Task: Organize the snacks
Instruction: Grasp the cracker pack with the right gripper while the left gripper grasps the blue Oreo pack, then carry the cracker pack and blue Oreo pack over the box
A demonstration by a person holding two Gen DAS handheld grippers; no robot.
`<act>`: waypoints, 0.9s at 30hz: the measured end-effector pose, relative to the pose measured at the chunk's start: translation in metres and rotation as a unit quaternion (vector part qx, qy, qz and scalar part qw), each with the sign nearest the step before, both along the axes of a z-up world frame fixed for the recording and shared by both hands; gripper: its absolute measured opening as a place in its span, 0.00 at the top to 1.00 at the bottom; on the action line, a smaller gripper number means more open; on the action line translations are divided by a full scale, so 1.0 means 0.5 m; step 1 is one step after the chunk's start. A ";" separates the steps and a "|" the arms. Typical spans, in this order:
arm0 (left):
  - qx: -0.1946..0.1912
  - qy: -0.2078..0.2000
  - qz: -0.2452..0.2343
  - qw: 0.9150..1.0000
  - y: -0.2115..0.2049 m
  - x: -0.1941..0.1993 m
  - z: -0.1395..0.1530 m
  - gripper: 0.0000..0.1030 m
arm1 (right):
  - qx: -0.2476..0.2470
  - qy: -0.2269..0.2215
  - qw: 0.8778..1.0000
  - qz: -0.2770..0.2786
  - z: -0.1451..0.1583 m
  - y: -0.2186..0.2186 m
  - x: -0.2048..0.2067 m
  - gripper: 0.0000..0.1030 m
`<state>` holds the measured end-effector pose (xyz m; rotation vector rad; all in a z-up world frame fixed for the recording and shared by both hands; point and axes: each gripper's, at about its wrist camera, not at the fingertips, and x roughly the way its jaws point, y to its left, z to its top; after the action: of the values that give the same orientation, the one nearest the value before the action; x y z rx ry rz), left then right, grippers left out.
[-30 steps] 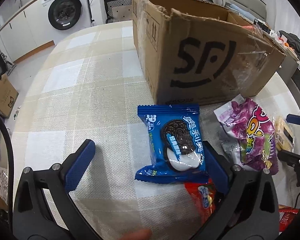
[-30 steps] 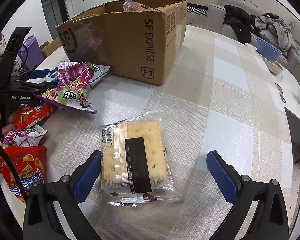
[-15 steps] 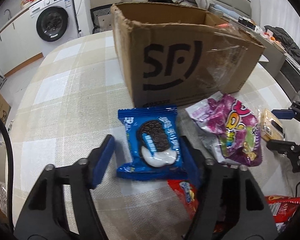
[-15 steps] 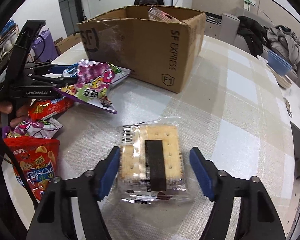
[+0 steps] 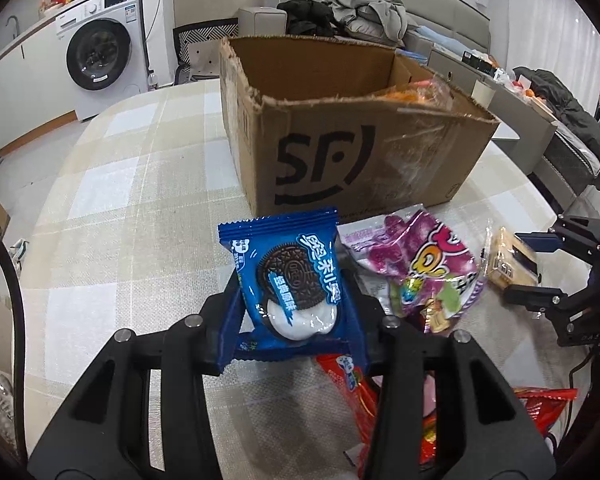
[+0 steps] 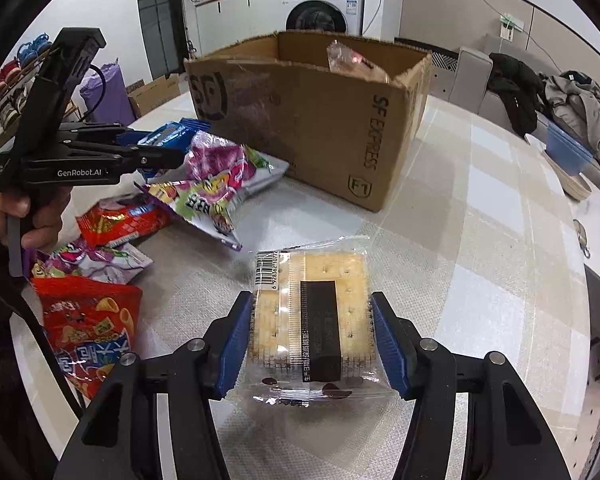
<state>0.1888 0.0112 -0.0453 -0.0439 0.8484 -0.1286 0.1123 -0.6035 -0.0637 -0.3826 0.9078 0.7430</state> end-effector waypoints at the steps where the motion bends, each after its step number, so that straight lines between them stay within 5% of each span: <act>1: 0.000 -0.002 -0.001 1.000 -0.002 -0.007 0.006 0.60 | 0.006 -0.003 1.000 0.001 0.007 -0.002 -0.002 0.43; 27: -0.030 -0.098 0.007 0.995 0.025 -0.144 0.199 0.60 | 0.161 -0.087 0.982 -0.053 0.141 -0.016 -0.015 0.43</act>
<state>0.1170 0.0236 0.0541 -0.0917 0.6474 -0.1428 0.1047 -0.6113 0.0067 -0.1092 0.6238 0.7324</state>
